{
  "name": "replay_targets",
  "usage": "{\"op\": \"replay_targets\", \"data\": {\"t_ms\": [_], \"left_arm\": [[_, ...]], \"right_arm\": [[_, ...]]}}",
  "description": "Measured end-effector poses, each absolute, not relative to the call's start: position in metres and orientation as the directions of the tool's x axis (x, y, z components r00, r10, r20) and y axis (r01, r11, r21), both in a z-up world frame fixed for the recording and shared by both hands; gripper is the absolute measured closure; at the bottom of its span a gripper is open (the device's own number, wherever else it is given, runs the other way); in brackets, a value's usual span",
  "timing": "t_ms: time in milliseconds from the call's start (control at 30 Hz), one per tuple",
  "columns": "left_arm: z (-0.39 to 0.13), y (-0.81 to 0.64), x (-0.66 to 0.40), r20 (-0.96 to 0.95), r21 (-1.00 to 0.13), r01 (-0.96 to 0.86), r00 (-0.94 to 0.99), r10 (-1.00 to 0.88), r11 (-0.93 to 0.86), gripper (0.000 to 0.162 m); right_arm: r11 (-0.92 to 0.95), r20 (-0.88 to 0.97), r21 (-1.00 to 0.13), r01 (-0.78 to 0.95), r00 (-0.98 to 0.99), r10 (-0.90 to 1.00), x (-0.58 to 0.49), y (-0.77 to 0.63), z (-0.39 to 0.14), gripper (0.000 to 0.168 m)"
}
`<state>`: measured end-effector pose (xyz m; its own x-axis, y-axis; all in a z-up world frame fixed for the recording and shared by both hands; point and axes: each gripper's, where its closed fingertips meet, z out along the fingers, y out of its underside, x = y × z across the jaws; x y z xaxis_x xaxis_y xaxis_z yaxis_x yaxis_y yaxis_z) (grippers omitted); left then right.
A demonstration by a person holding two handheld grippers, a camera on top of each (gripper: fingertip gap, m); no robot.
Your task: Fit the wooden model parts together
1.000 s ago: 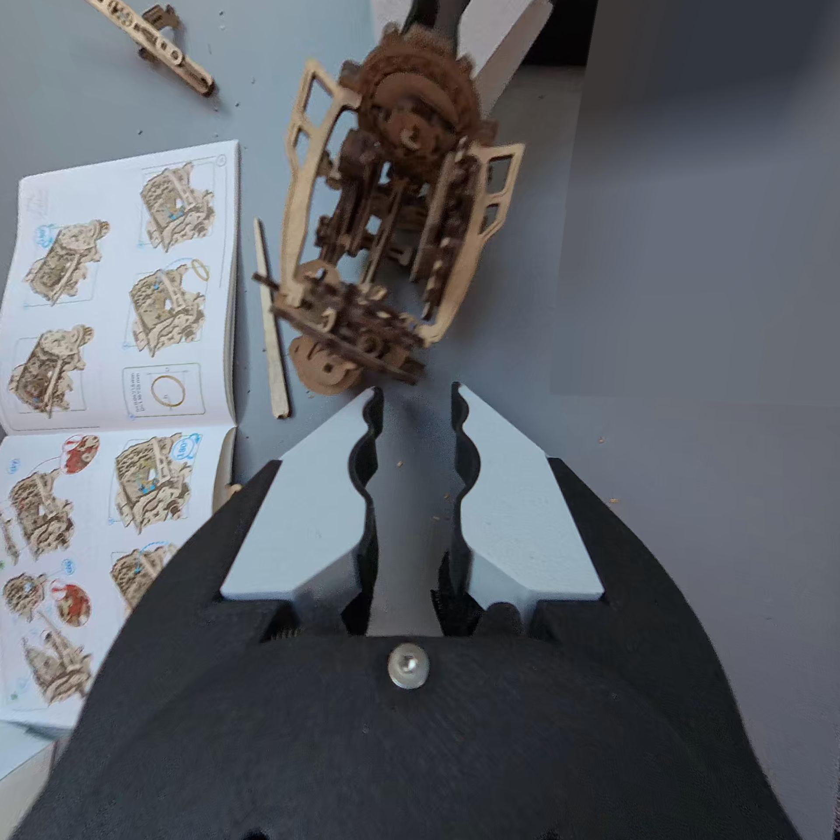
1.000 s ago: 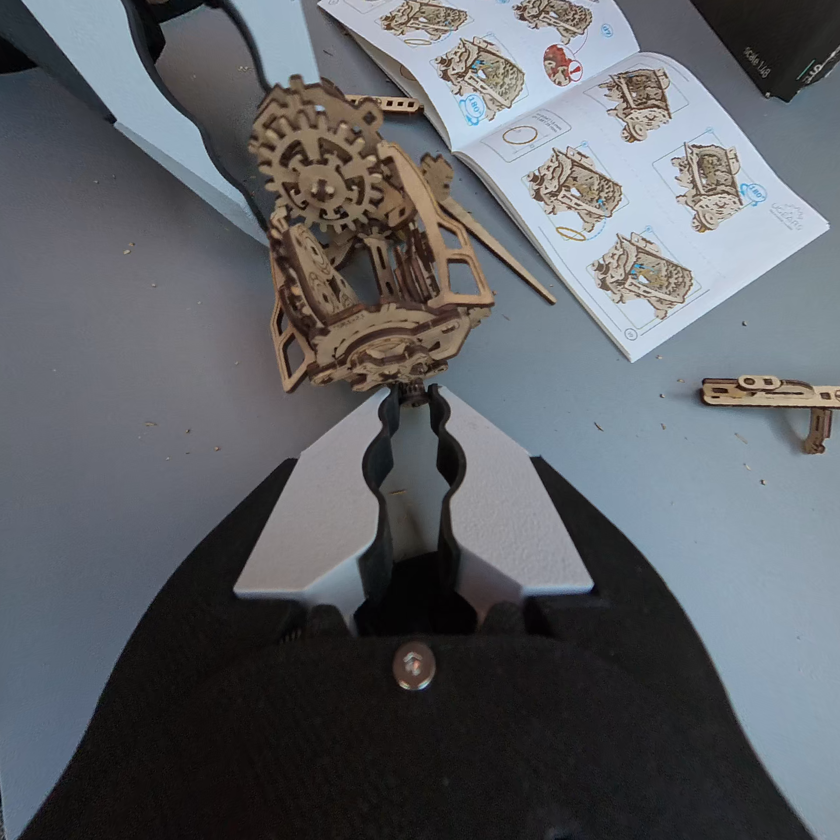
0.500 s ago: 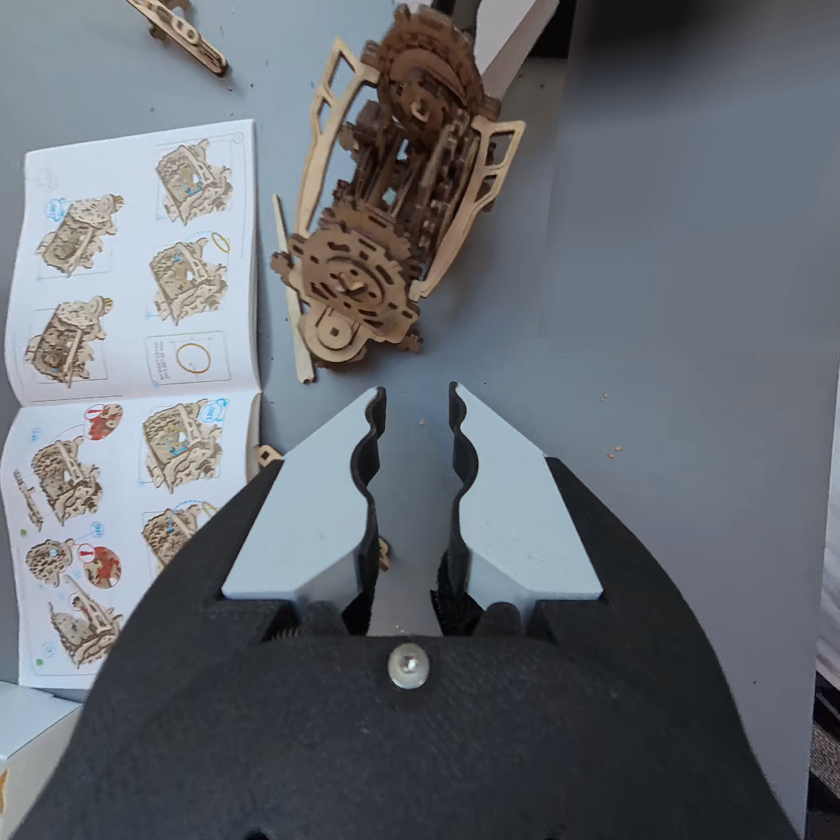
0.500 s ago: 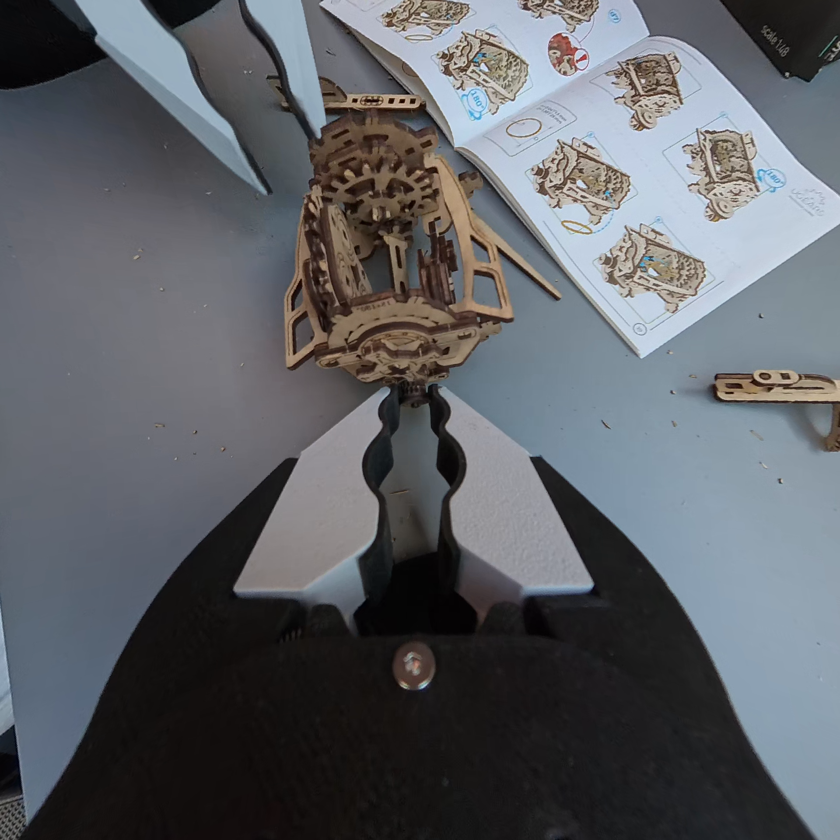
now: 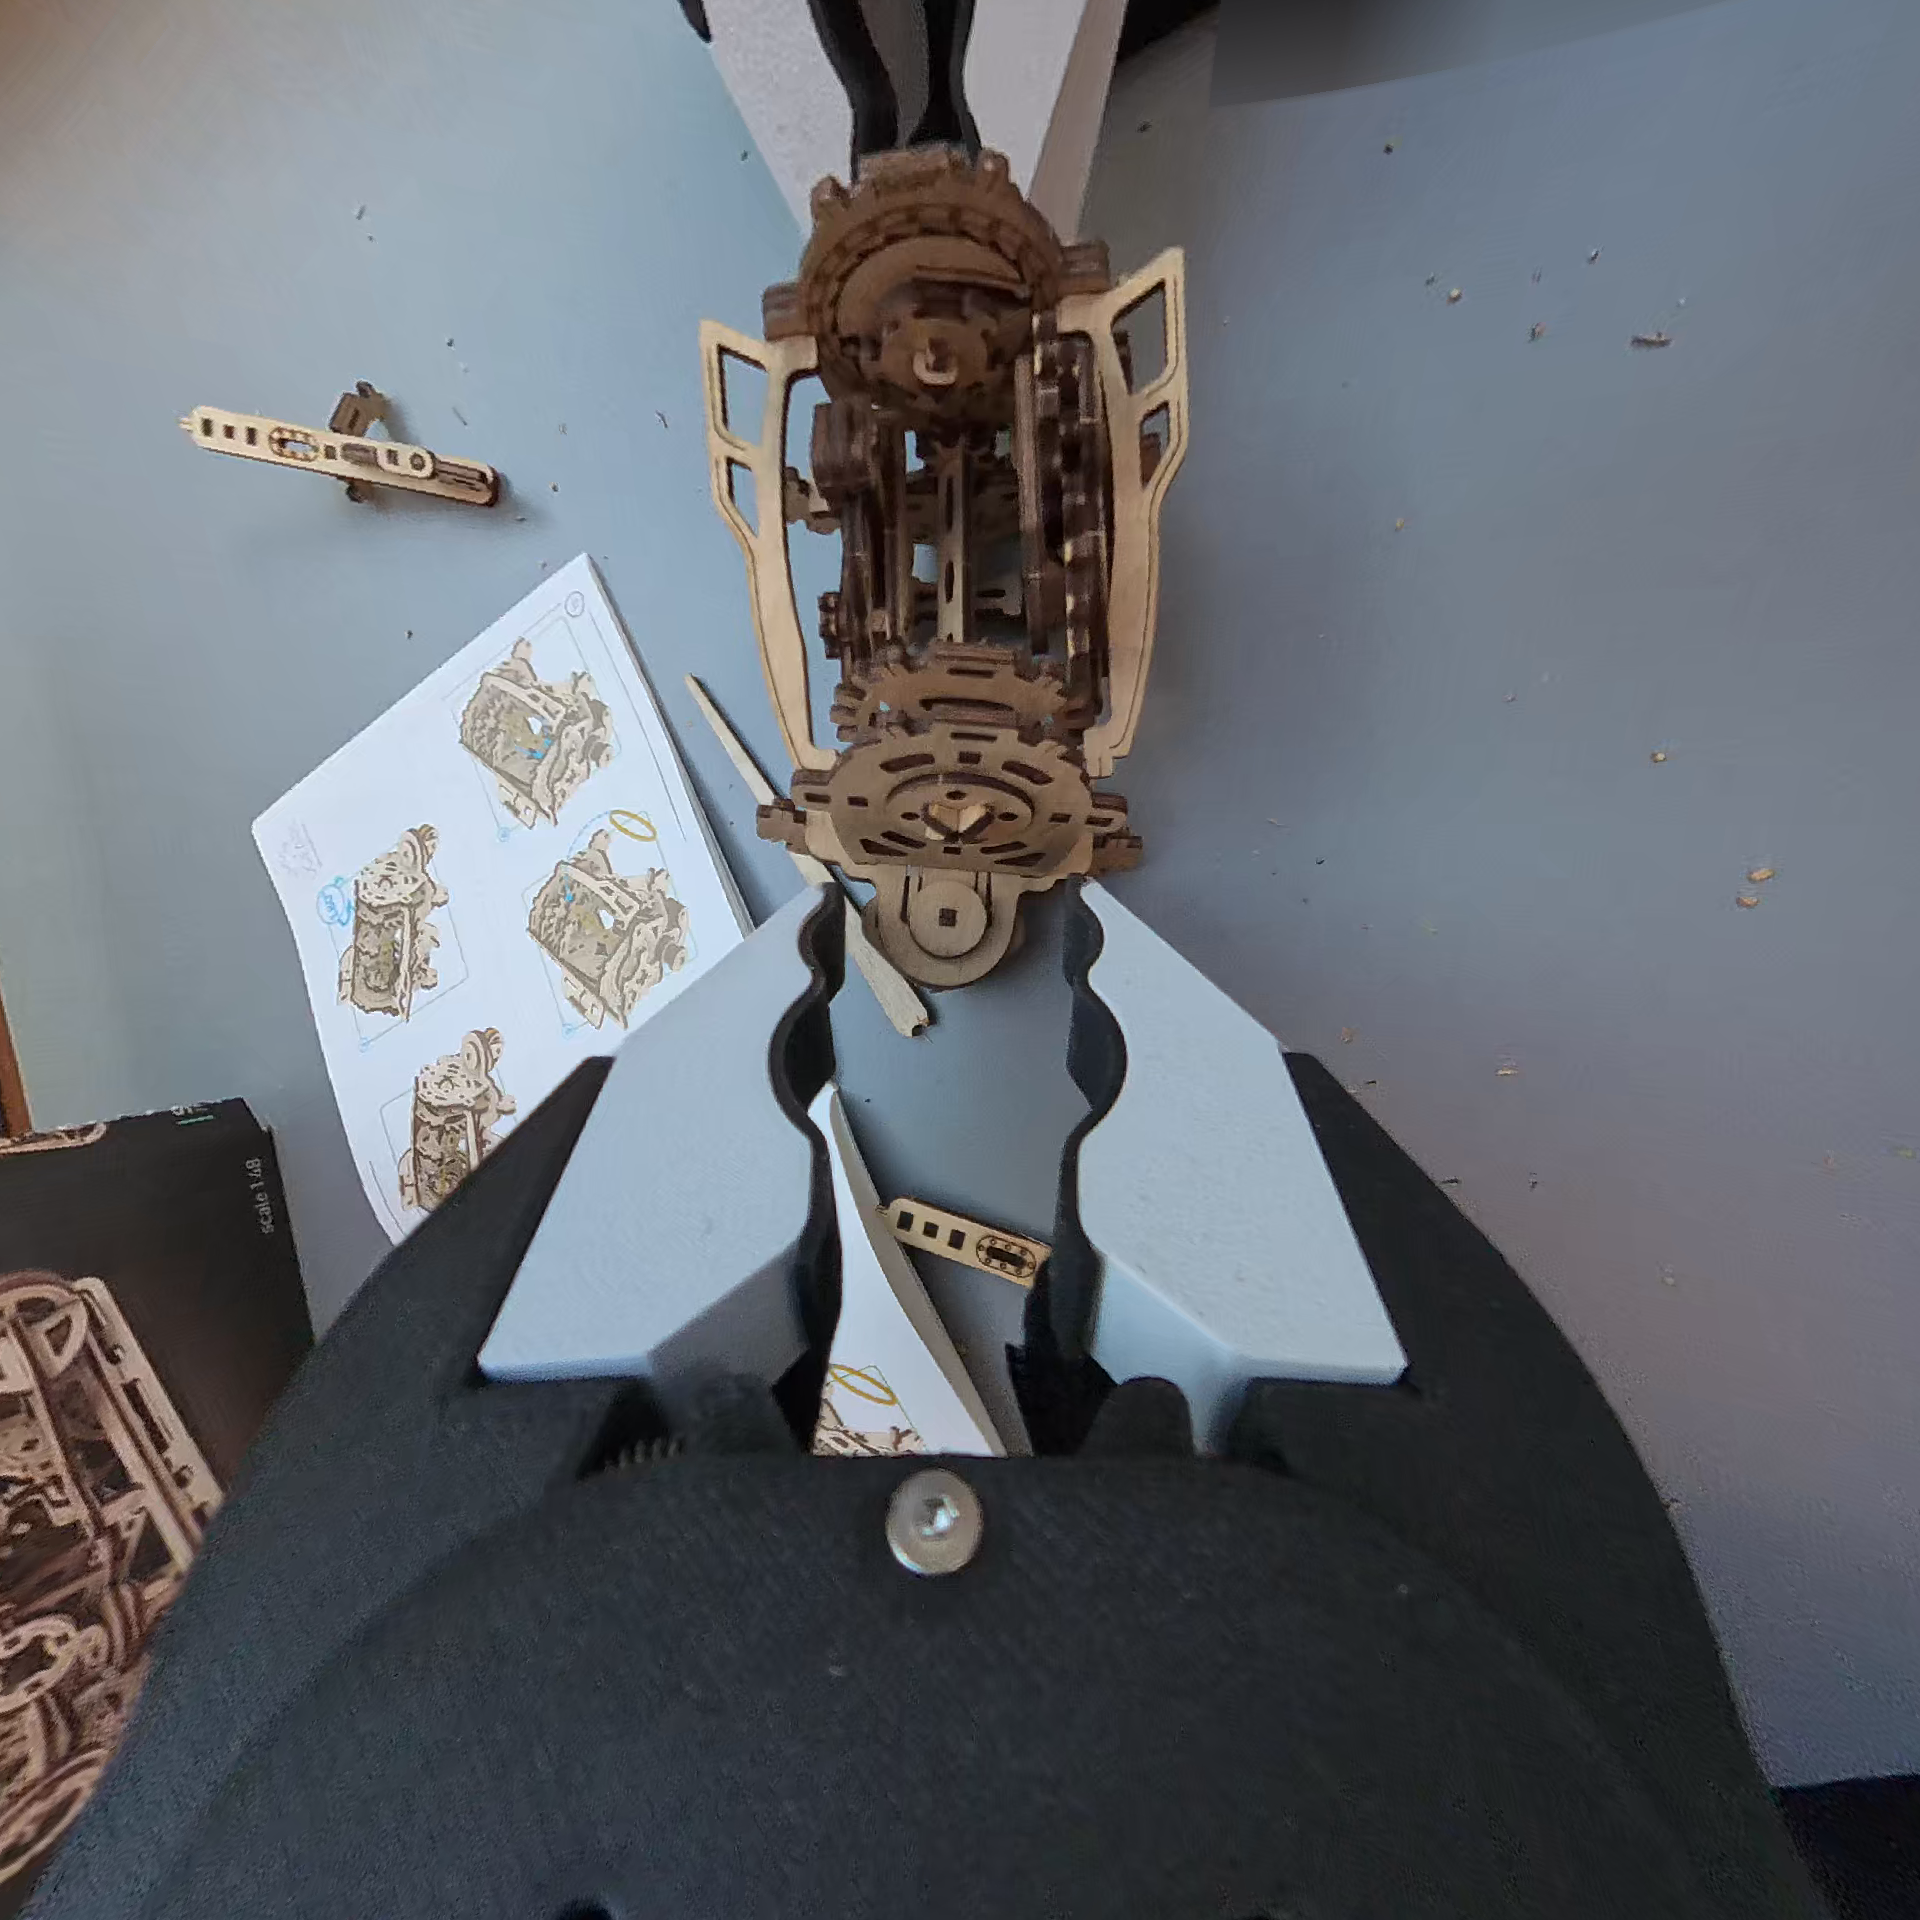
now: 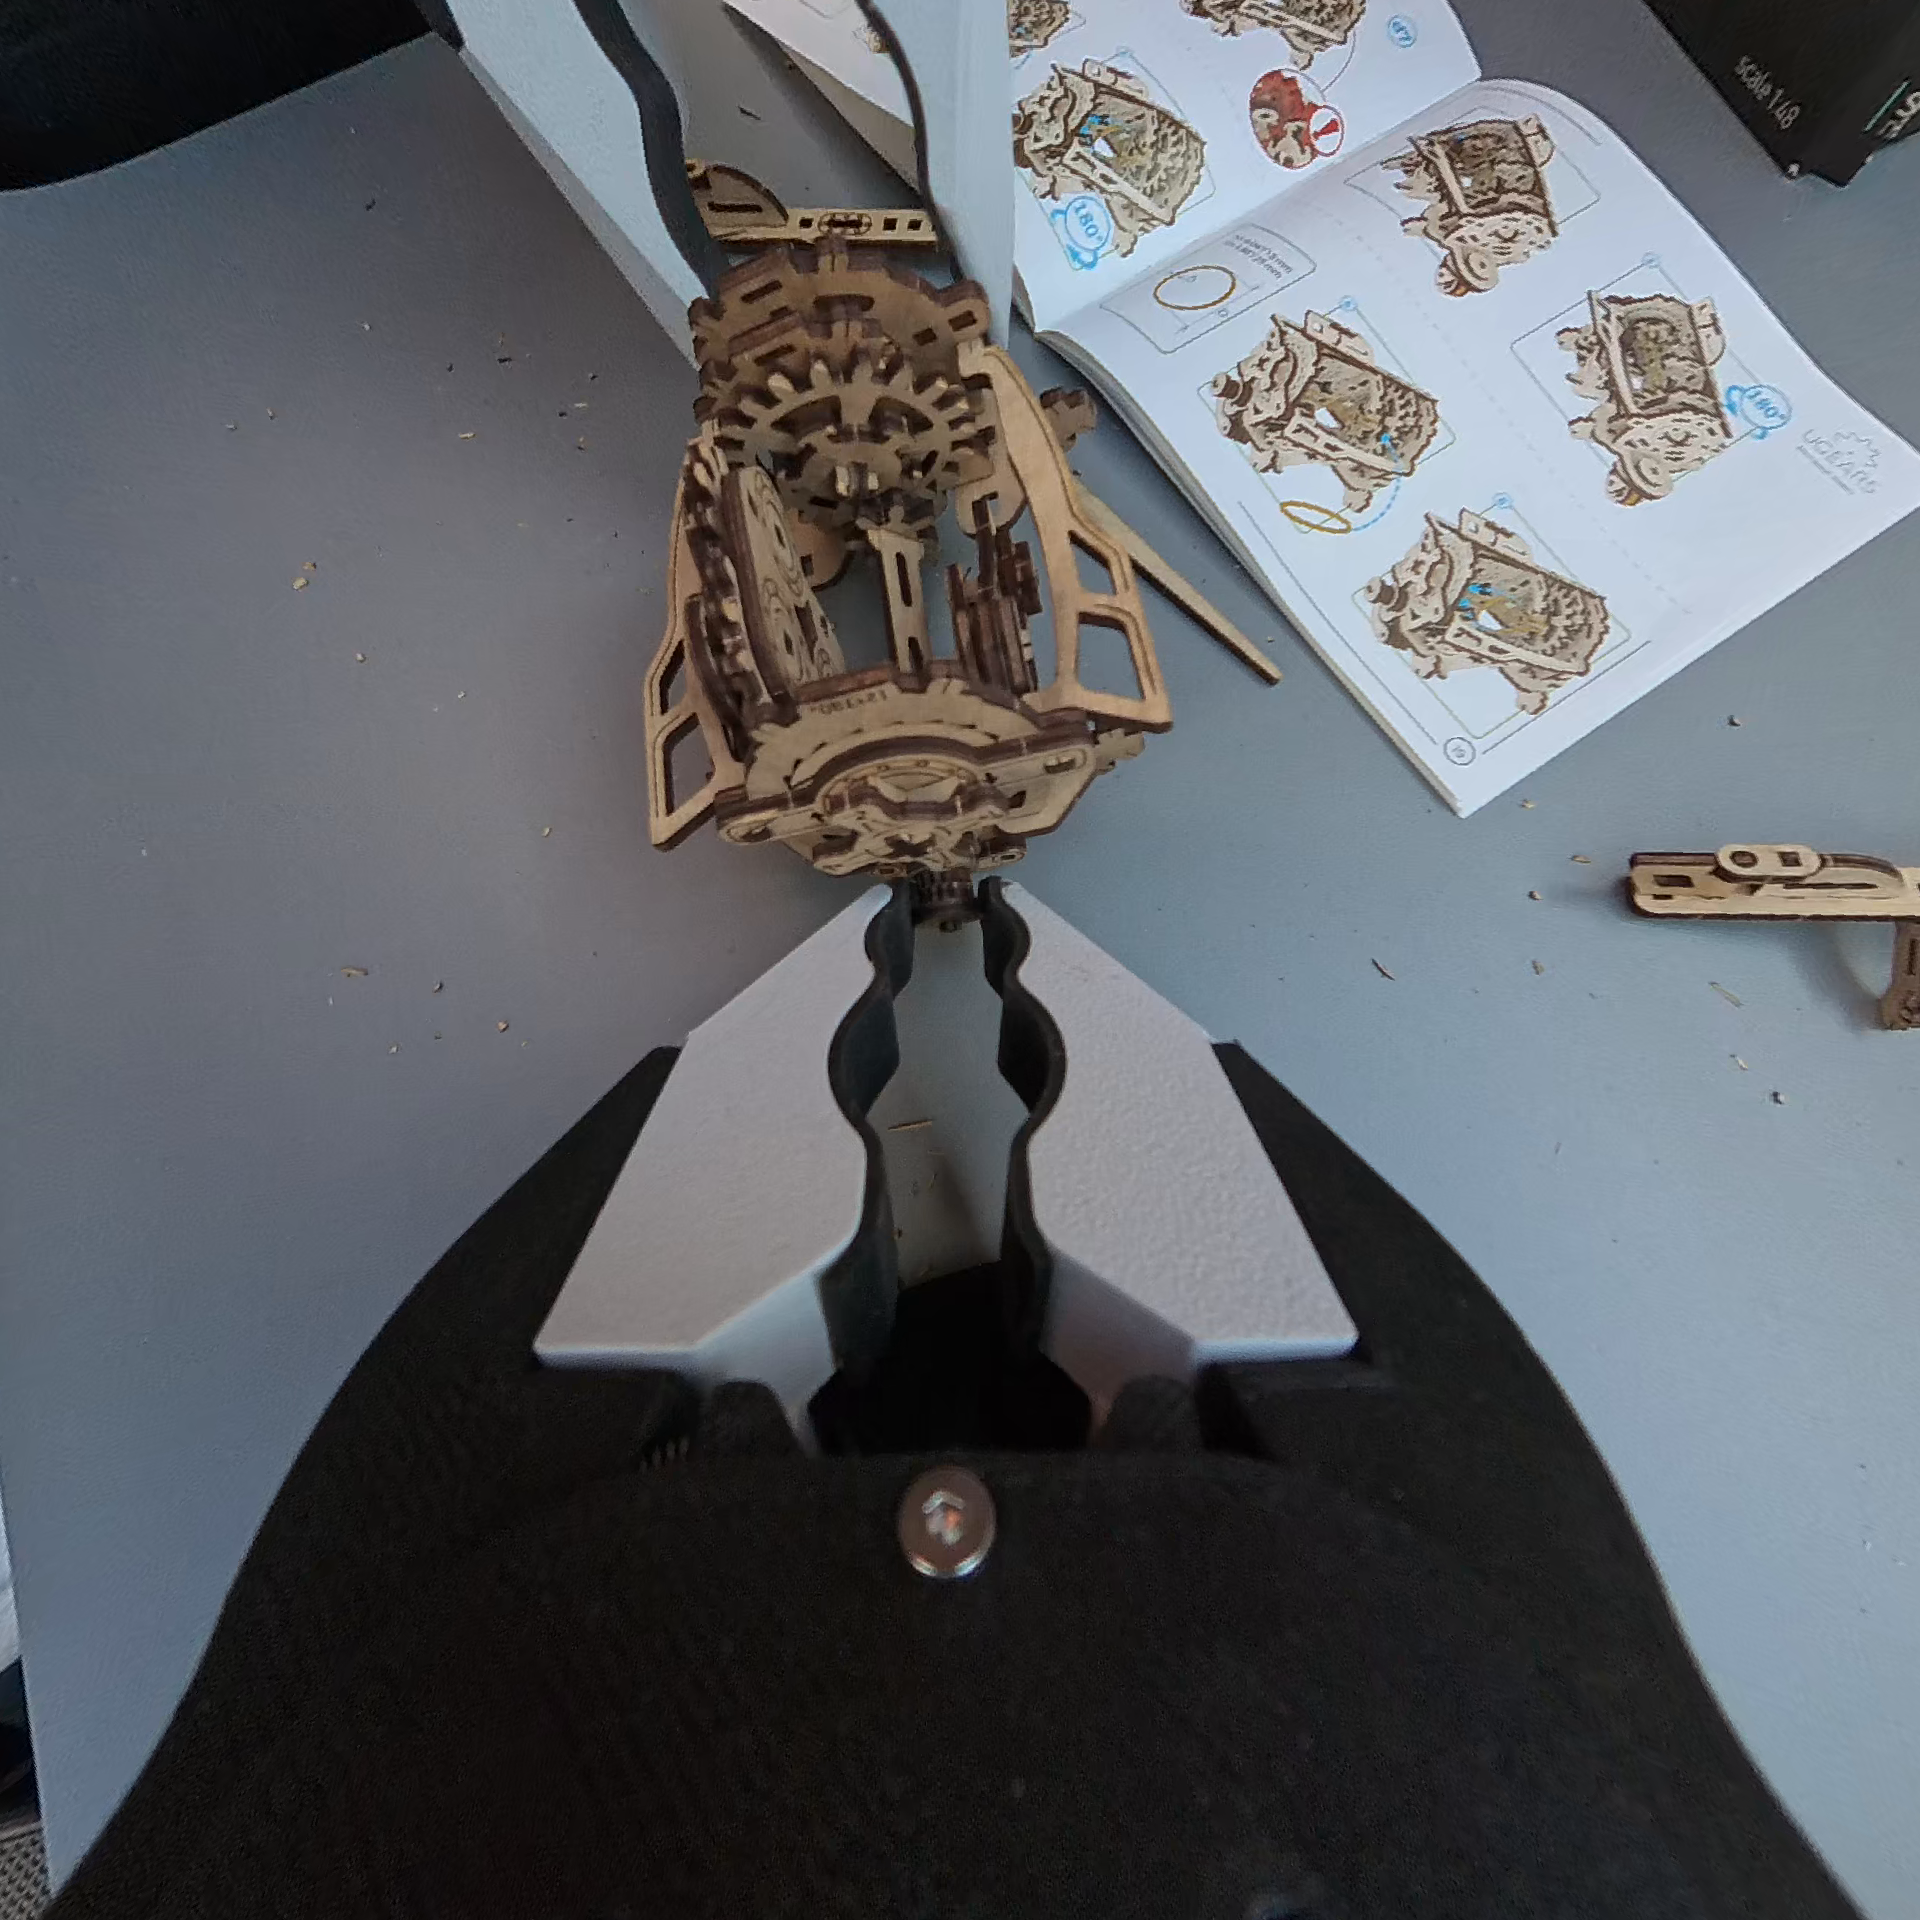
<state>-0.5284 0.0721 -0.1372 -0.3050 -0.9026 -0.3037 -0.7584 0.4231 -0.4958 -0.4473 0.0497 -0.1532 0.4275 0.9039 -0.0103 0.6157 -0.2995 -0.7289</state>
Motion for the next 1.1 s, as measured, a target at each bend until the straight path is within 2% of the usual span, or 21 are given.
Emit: {"op": "replay_targets", "data": {"t_ms": [133, 300, 667, 1100], "left_arm": [[-0.15, 0.076, -0.533, -0.324, -0.394, -0.778, -0.381, -0.866, 0.49, 0.126], [-0.152, 0.077, -0.527, -0.342, -0.413, -0.77, -0.364, -0.866, 0.486, 0.13], [-0.149, 0.069, -0.527, -0.373, -0.615, -0.674, -0.208, -0.904, 0.409, 0.13], [-0.135, 0.062, -0.528, -0.289, -0.761, -0.571, -0.128, -0.949, 0.308, 0.13]], "right_arm": [[-0.296, -0.006, -0.729, 0.617, 0.427, 0.904, -0.447, 0.05, -0.153, 0.156], [-0.29, 0.006, -0.723, 0.627, 0.426, 0.905, -0.447, 0.049, -0.154, 0.156], [-0.3, 0.004, -0.712, 0.635, 0.431, 0.903, -0.447, 0.05, -0.156, 0.156], [-0.311, -0.006, -0.706, 0.636, 0.434, 0.901, -0.447, 0.049, -0.156, 0.156]]}}
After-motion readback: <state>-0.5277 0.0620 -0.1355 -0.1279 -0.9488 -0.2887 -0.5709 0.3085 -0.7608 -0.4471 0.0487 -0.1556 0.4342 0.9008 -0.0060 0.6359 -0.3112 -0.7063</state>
